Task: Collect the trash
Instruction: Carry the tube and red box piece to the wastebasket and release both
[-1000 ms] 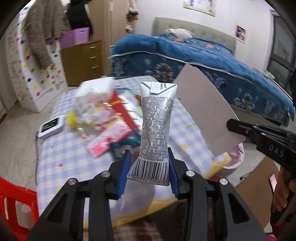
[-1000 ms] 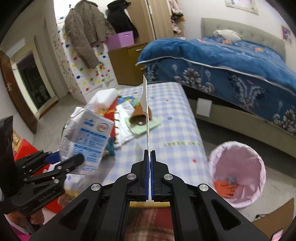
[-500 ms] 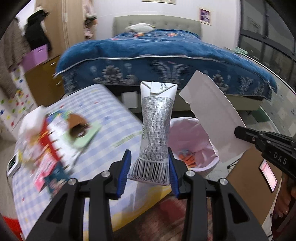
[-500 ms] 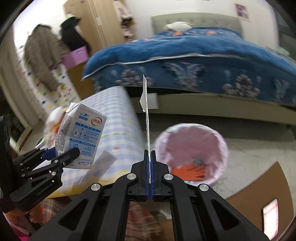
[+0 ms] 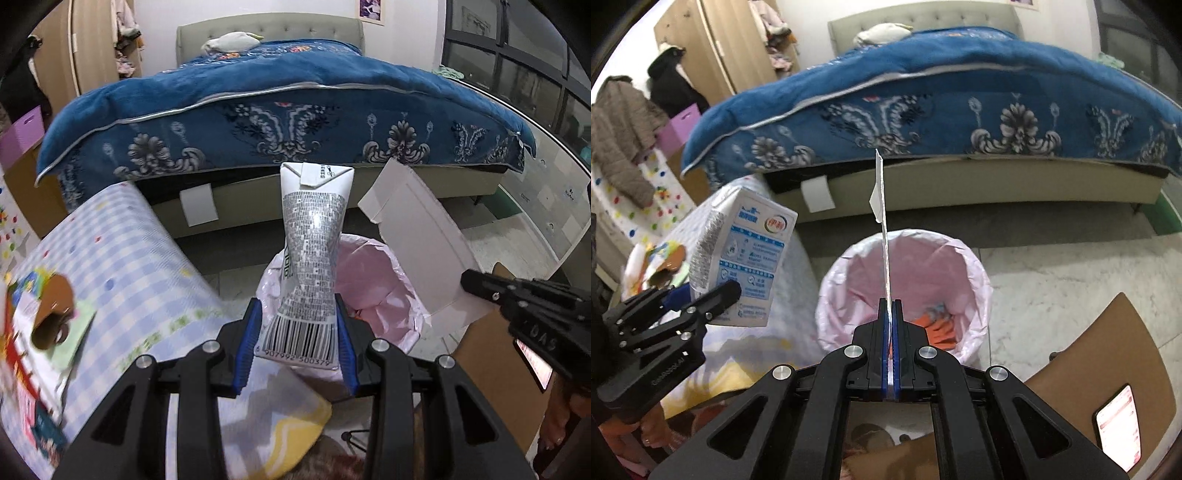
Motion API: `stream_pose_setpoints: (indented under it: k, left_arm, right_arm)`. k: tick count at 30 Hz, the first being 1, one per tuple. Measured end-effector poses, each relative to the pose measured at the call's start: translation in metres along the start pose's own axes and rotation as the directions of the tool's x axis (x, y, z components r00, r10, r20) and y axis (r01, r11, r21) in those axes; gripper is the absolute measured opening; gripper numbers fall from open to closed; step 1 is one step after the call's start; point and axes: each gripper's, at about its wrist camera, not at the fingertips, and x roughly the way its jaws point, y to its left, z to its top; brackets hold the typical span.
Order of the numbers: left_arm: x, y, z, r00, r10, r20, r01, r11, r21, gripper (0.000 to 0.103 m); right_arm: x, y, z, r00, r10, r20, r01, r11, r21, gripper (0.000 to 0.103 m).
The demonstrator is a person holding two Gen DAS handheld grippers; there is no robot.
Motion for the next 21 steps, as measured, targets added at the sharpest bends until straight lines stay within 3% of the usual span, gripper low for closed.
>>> stream_pose_setpoints:
  k: [6, 7, 8, 10, 11, 21]
  left_arm:
    - [0.024, -0.003, 0.023, 1.000, -0.031, 0.005, 0.031, 1.000, 0.002, 0.037]
    - [0.028, -0.003, 0.028, 0.999, -0.035, 0.008, 0.035, 0.999, -0.001, 0.041]
    - [0.030, -0.001, 0.030, 0.999, -0.039, 0.009, 0.039, 0.999, -0.005, 0.052]
    - [0.030, 0.003, 0.032, 0.999, -0.036, 0.022, 0.036, 0.999, -0.016, 0.057]
    - [0.028, 0.007, 0.031, 0.999, -0.031, 0.023, 0.032, 0.999, -0.020, 0.057]
    - [-0.014, 0.048, -0.010, 0.999, 0.035, 0.002, -0.035, 0.995, -0.093, 0.057]
  right_arm:
    - [0.029, -0.010, 0.013, 0.999, -0.030, -0.018, 0.030, 1.000, 0.006, 0.005]
    - [0.034, -0.012, 0.014, 0.999, -0.033, -0.018, 0.033, 0.999, 0.003, 0.006]
    - [0.039, -0.014, 0.016, 0.999, -0.036, -0.021, 0.036, 0.999, 0.001, 0.007]
    - [0.049, -0.017, 0.018, 0.998, -0.040, -0.043, 0.040, 0.999, 0.010, 0.020]
    - [0.050, -0.019, 0.018, 0.998, -0.045, -0.044, 0.046, 0.999, 0.020, 0.025]
    - [0.012, 0.005, 0.013, 1.000, -0.003, -0.025, 0.003, 1.000, 0.013, 0.025]
